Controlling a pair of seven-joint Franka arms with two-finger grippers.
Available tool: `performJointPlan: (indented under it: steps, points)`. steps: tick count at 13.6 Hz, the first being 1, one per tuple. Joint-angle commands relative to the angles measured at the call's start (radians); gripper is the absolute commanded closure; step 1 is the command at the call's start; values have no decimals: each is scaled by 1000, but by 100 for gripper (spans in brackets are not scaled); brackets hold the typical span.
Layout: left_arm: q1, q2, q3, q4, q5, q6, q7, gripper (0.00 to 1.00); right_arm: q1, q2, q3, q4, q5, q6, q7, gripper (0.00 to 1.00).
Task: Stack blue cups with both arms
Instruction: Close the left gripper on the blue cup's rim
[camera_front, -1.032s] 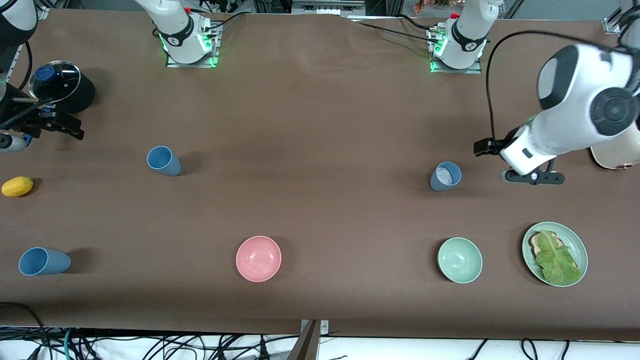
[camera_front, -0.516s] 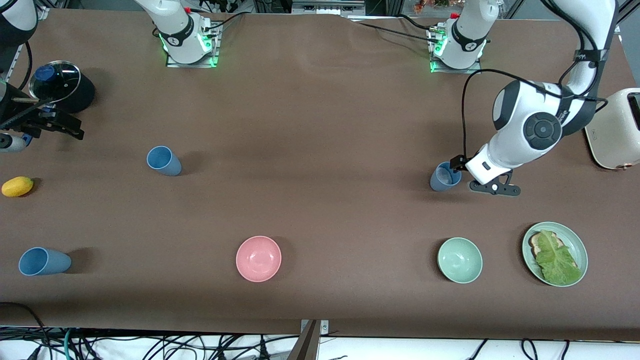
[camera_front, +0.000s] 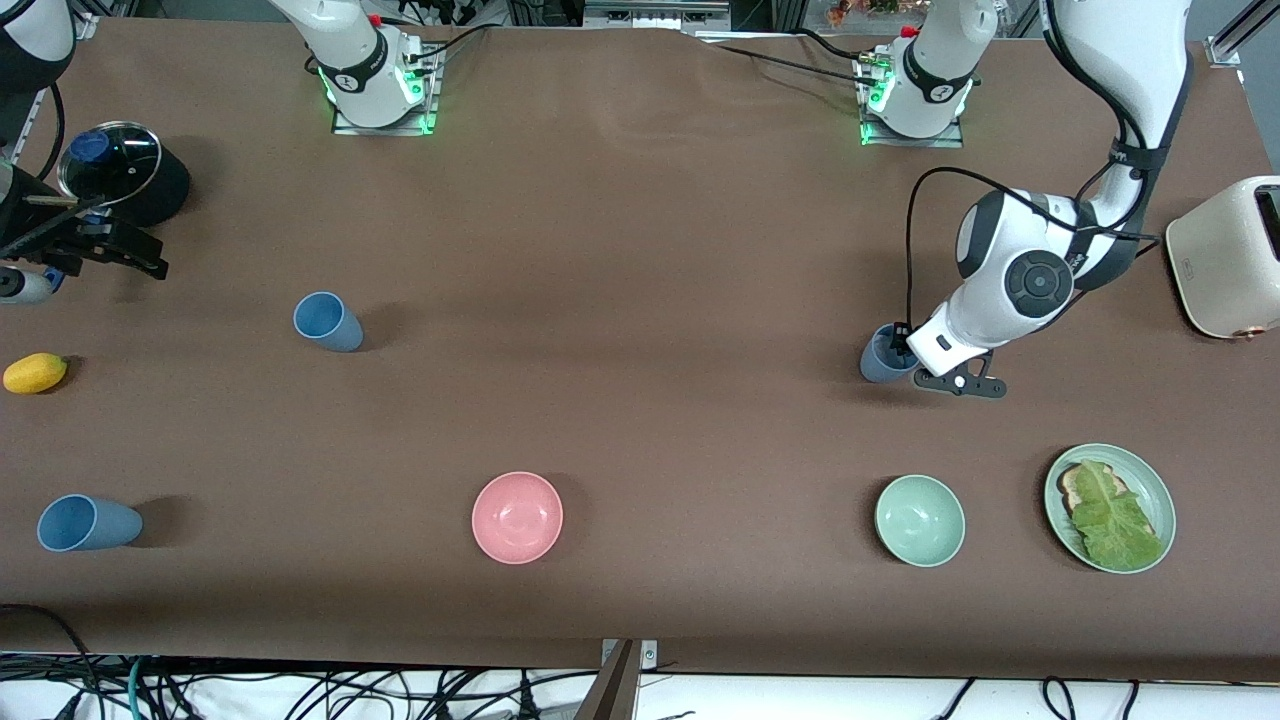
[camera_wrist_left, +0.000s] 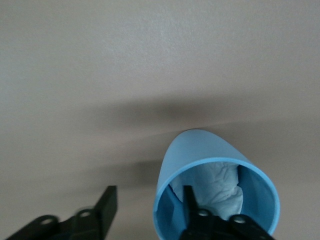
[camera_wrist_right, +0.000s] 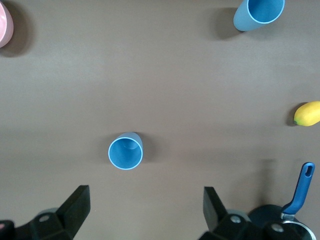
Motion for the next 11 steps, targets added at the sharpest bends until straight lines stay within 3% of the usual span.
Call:
performJointPlan:
  steps: [1,6,9,11]
  points:
    - [-5,-2,-4,5,18,6,1,100,-11,-6,8,0,6,-6,9,0]
    - [-8,-17,-12,57,14,-55,-5,100,-11,-6,8,0,6,-6,9,0]
    - [-8,-14,-75,188,9,-211,-55,100,-11,-4,8,0,6,-6,9,0]
    - [-13,-7,-136,229,8,-244,-161,100,-11,-6,8,0,6,-6,9,0]
